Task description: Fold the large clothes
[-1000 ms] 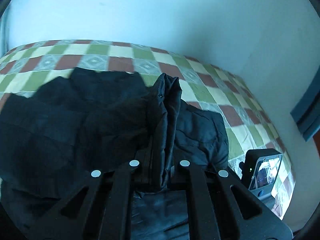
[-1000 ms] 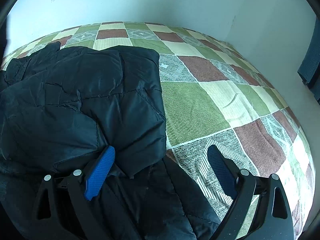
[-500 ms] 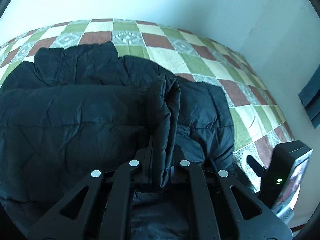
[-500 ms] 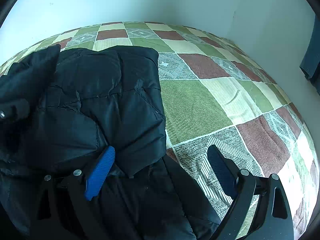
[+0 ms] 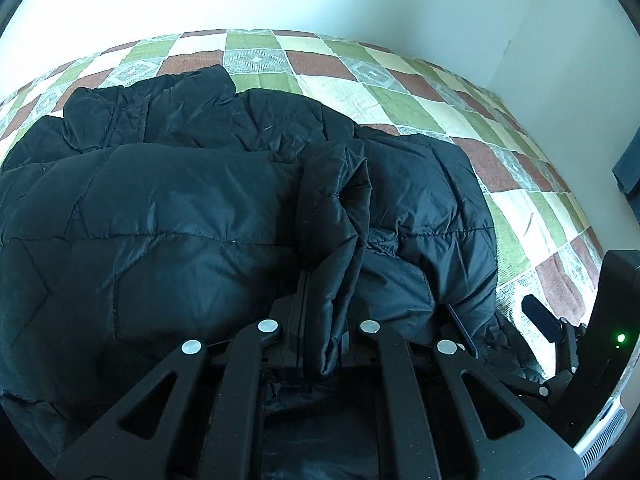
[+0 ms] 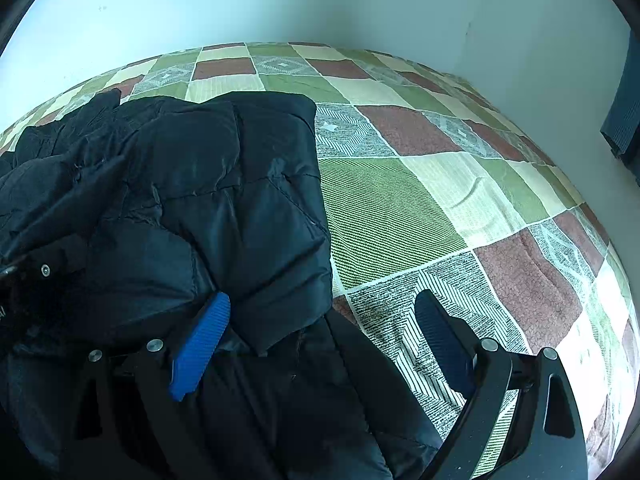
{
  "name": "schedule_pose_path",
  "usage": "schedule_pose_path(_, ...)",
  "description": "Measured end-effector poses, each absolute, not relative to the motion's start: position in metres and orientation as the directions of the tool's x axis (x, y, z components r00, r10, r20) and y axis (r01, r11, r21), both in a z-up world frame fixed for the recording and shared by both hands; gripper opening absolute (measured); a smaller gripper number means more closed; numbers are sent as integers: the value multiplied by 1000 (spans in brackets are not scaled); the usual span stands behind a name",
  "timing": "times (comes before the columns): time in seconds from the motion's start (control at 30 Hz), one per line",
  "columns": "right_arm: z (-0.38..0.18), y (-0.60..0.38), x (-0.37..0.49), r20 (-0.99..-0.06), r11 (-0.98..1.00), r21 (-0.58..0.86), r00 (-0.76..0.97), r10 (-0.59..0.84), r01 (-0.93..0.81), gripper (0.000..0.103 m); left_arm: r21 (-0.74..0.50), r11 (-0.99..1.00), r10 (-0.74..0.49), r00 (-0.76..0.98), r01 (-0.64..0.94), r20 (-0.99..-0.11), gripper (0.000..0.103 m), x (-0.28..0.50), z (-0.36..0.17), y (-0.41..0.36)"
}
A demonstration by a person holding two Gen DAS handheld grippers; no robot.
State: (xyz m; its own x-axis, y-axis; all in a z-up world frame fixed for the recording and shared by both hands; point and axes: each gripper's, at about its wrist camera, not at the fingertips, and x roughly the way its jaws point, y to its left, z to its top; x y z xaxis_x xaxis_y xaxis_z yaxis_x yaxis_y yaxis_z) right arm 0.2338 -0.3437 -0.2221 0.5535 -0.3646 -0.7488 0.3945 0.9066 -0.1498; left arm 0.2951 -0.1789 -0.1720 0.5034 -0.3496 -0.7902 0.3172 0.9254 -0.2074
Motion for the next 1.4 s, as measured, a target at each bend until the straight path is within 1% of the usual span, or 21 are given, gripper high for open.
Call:
schedule_pose_path(0.13,-222,-344,234,-749,907,-148,554,-363,394,92,-182,927,-334,506,327,-795,10,294,-172,-183)
schedule_pose_path(0.2,-222,-344,234,-750,907,-147,554,-362,395,92,-180,924,-338,501,337,-797,13,293,-169,-184)
schedule_pose_path(0.27,-222,-344,234,-750,907,-146,554,-362,394,92,-192,920,-349,492,341,-797,25,290,-164,-183)
schedule_pose_path(0.33,-222,-345,234,-750,907,-147,554,-362,394,92,-215,917,-364,483,337,-796,33,285,-157,-178)
schedule_pose_path(0.4,-222,-345,233,-750,908,-144,555,-360,394,92,-241,911,-385,482,335,-787,39,275,-146,-167)
schedule_pose_path(0.47,-222,-345,233,-750,908,-143,555,-359,394,92,-249,907,-398,502,338,-768,49,264,-133,-153)
schedule_pose_path(0.53,-222,-346,233,-749,908,-142,557,-359,394,92,-231,915,-386,545,332,-744,53,253,-119,-132)
schedule_pose_path(0.63,-220,-347,232,-750,909,-138,558,-356,394,92,-172,940,-322,603,293,-730,53,247,-108,-96)
schedule_pose_path(0.73,-212,-349,231,-751,912,-127,563,-346,390,92,-80,978,-188,647,192,-739,53,248,-108,-40)
schedule_pose_path(0.83,-192,-343,222,-717,918,-114,608,-342,381,92,-89,990,-139,646,110,-750,53,253,-112,5)
schedule_pose_path(0.93,-168,-323,220,-685,943,-79,669,-287,324,91,-50,999,-44,653,9,-756,53,259,-118,49)
schedule_pose_path(0.97,-163,-315,223,-684,952,-67,681,-262,298,86,-43,999,-27,652,-8,-758,53,261,-120,55)
schedule_pose_path(1.0,-159,-304,228,-687,963,-55,690,-228,264,71,-33,999,-8,648,-27,-762,53,264,-122,61)
schedule_pose_path(1.07,-157,-288,238,-703,974,-38,687,-184,223,54,-20,998,19,637,-54,-771,53,271,-129,72)
schedule_pose_path(1.13,-160,-272,249,-721,985,-4,682,-120,170,54,-20,998,26,631,-66,-775,53,274,-133,77)
schedule_pose_path(1.2,-166,-257,257,-728,991,9,680,-86,135,54,-28,997,22,624,-69,-781,53,276,-140,82)
schedule_pose_path(1.33,-188,-245,271,-766,994,7,640,-62,105,54,-14,998,29,606,-66,-795,53,281,-155,82)
schedule_pose_path(1.4,-201,-243,277,-787,995,-7,614,-69,104,57,-7,998,32,595,-64,-803,53,284,-162,81)
